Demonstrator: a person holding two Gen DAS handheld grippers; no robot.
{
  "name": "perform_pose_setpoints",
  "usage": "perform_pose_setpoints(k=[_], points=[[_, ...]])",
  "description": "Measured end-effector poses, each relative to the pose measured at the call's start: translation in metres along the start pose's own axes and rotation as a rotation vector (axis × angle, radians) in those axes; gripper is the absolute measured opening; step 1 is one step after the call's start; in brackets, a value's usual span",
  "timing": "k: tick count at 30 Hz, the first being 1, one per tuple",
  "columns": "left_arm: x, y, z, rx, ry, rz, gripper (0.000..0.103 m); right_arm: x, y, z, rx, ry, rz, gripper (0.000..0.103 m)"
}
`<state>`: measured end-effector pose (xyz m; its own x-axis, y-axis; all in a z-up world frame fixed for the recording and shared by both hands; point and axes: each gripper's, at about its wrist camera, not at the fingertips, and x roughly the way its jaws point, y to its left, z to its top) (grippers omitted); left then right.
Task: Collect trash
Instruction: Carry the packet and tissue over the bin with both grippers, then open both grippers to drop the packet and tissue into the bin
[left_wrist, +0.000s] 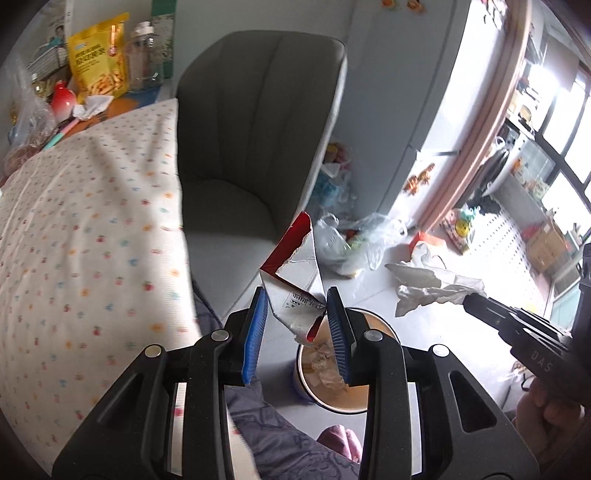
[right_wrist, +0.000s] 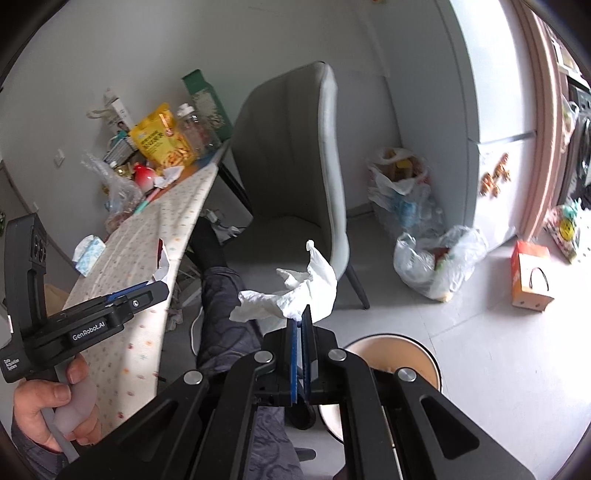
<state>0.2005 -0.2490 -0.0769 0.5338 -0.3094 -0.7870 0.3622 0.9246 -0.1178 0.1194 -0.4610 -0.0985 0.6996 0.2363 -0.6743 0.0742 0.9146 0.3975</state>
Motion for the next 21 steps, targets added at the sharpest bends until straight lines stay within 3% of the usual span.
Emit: perform_pose_setpoints(k=[10,12,13,14,21], points=[[0.023,-0.021,-0.006,0.044,0.053,0.004,0.033,0.031,-0.054,-0.023,0.121,0.076,-0.018,0.007],[0.026,-0.024,-0.006,0.051,0.059,0.002,0.033,0.034,-0.062,-0.026,0.141,0.095,-0.012,0.019],[0.028,-0.027,-0.007,0.057,0.064,0.0,0.033,0.034,-0.066,-0.028,0.152,0.093,-0.009,0.046],[0.029,-0.029,-0.007,0.063,0.069,-0.001,0.033,0.031,-0.069,-0.029,0.164,0.081,-0.015,0.058],[0.041,-0.052,-0.009,0.105,0.098,-0.023,0.033,0.016,-0.088,-0.03,0.186,0.045,-0.039,0.056]])
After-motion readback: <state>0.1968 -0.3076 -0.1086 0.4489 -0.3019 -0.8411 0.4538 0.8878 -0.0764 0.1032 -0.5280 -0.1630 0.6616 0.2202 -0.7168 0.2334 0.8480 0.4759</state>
